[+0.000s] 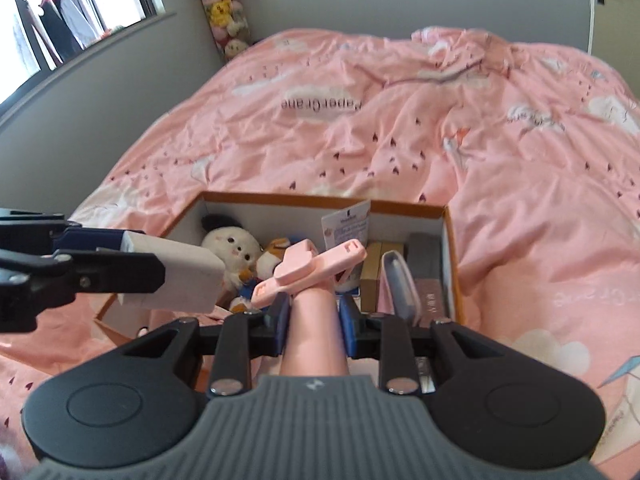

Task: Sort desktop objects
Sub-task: 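Carry the charger and selfie stick over the orange box, then lower the selfie stick and charger into the box and open both tools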

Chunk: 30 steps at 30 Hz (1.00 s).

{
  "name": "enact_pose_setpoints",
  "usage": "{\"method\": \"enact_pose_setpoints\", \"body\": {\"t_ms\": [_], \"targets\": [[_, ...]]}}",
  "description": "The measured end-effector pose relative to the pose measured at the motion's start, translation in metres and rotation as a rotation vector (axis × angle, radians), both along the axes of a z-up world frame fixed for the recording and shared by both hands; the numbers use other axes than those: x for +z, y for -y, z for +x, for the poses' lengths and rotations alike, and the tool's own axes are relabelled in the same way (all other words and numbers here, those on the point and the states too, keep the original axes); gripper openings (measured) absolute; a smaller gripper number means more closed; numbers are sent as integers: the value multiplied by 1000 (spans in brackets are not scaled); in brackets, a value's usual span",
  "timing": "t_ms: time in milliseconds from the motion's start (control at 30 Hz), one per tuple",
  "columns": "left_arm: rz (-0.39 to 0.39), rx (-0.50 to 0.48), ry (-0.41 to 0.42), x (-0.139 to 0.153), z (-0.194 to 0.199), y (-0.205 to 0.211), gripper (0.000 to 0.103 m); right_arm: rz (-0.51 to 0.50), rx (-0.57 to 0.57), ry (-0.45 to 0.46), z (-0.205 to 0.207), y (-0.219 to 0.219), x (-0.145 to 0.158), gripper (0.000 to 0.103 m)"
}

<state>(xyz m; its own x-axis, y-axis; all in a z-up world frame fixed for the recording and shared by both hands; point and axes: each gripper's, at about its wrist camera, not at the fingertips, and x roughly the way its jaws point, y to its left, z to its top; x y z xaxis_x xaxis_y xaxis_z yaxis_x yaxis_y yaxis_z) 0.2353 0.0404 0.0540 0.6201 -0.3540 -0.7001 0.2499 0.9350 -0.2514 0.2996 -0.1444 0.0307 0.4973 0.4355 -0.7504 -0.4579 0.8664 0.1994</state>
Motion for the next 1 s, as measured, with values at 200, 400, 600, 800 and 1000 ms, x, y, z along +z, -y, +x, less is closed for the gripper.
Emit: {"method": "enact_pose_setpoints", "body": {"t_ms": [200, 400, 600, 800, 1000], "targets": [[-15, 23, -57, -23, 14, -10, 37, -79, -4, -91, 30, -23, -33, 29], [-20, 45, -98, -37, 22, -17, 37, -127, -7, -135, 41, -37, -51, 29], [-20, 50, -110, -41, 23, -22, 37, -153, 5, -155, 45, -42, -58, 29], [-11, 50, -116, -42, 23, -22, 37, -220, 59, -208, 45, -50, -69, 29], [6, 49, -121, -44, 23, -20, 37, -253, 86, -257, 47, -54, -82, 29]]}}
